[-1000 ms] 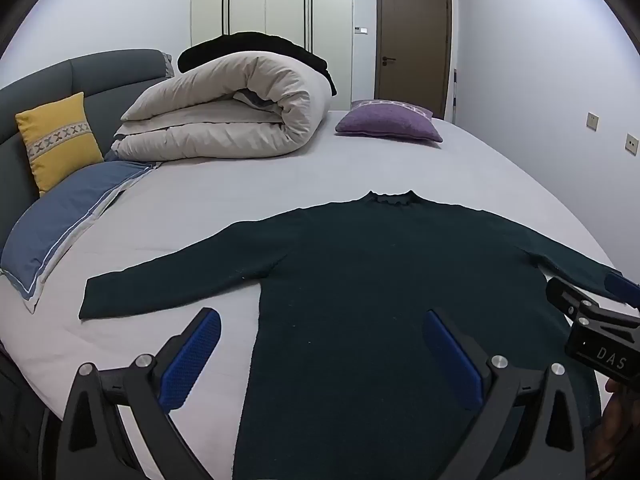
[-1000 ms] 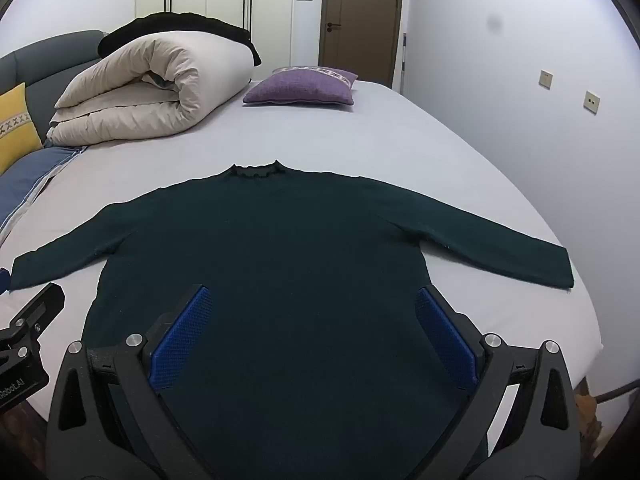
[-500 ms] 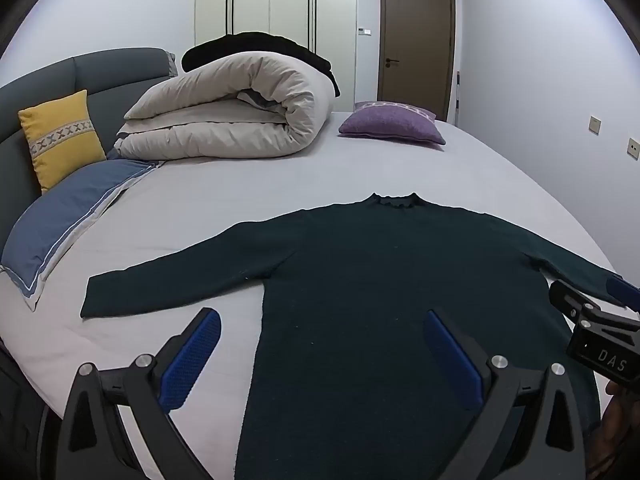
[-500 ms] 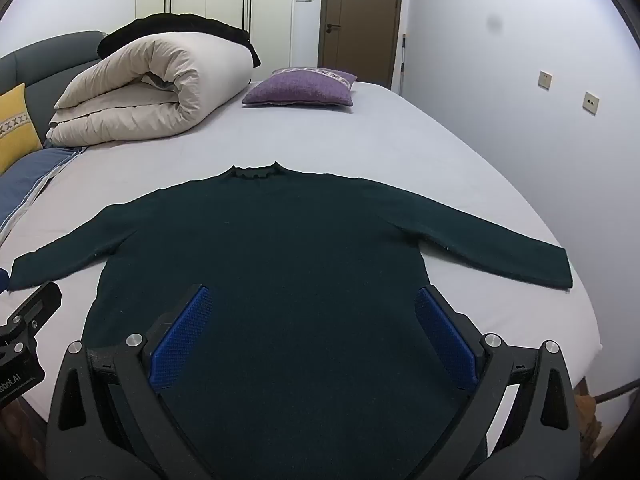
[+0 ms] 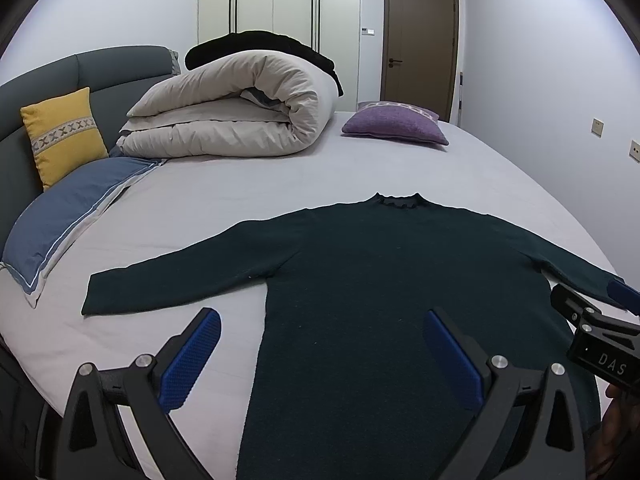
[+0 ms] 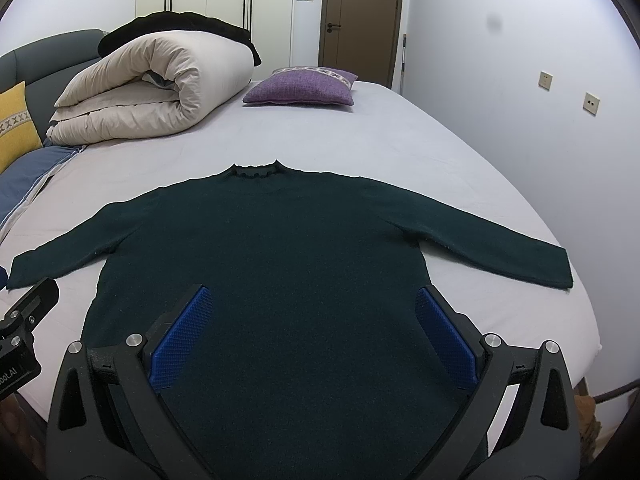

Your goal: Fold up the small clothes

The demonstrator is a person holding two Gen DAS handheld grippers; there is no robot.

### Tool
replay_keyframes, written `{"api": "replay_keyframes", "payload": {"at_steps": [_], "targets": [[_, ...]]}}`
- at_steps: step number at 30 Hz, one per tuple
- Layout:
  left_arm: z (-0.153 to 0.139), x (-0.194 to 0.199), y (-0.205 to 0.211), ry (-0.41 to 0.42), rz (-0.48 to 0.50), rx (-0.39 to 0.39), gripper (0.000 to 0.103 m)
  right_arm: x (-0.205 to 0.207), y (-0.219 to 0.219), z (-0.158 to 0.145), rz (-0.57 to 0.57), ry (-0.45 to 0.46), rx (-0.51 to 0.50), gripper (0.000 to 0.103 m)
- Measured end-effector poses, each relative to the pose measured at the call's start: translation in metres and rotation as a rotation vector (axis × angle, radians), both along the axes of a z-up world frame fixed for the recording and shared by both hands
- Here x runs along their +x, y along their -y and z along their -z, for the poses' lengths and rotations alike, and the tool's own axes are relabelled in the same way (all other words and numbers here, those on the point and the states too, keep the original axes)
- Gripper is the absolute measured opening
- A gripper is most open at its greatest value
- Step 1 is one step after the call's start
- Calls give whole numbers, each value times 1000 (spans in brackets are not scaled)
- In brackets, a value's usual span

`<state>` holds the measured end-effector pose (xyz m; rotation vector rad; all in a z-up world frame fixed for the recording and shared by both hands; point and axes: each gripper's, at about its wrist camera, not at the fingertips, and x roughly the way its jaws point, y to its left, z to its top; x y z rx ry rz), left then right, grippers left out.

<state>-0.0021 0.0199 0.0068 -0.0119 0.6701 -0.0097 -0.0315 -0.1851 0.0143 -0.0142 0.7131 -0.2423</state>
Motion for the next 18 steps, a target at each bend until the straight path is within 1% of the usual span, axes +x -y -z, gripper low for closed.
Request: {"api": "replay_keyframes", "payload": {"at_steps": [18], "targets": [[1,-1,-2,-2,-2,-1,103,0,-1,1,-1,-4,0,103]]}}
